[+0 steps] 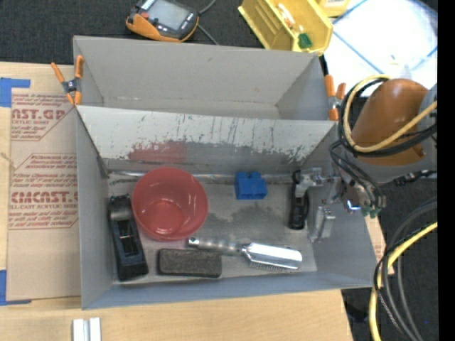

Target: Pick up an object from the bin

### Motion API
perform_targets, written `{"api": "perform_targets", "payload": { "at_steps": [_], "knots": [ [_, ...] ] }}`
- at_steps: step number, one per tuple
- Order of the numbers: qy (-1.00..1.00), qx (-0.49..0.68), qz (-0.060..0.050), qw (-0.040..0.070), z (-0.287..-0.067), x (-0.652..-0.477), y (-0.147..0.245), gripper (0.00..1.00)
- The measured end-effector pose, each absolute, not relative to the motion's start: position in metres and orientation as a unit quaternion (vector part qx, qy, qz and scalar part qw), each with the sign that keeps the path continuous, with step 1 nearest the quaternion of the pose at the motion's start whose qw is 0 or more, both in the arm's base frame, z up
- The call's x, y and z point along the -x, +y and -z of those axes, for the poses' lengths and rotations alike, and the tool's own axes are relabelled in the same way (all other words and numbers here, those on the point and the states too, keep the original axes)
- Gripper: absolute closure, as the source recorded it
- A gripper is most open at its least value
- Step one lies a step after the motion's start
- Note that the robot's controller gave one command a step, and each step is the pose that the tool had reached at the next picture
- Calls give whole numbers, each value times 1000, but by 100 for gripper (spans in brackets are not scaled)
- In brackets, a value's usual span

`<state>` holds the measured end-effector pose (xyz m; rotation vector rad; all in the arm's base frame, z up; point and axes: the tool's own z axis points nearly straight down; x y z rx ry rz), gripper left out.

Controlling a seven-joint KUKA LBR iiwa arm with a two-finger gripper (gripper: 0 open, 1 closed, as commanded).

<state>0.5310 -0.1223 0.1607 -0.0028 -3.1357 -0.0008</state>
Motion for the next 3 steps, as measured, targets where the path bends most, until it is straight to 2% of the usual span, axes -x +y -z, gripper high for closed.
{"api": "perform_targets", "payload": {
  "at_steps": [1,2,3],
  "knots": [
    [-1000,0,0,-1,-165,-533,-121,0],
    [-997,73,1,2,-69,-495,-73,0],
    [-999,32,-1,-5,-121,-510,-40,0]
  ]
}}
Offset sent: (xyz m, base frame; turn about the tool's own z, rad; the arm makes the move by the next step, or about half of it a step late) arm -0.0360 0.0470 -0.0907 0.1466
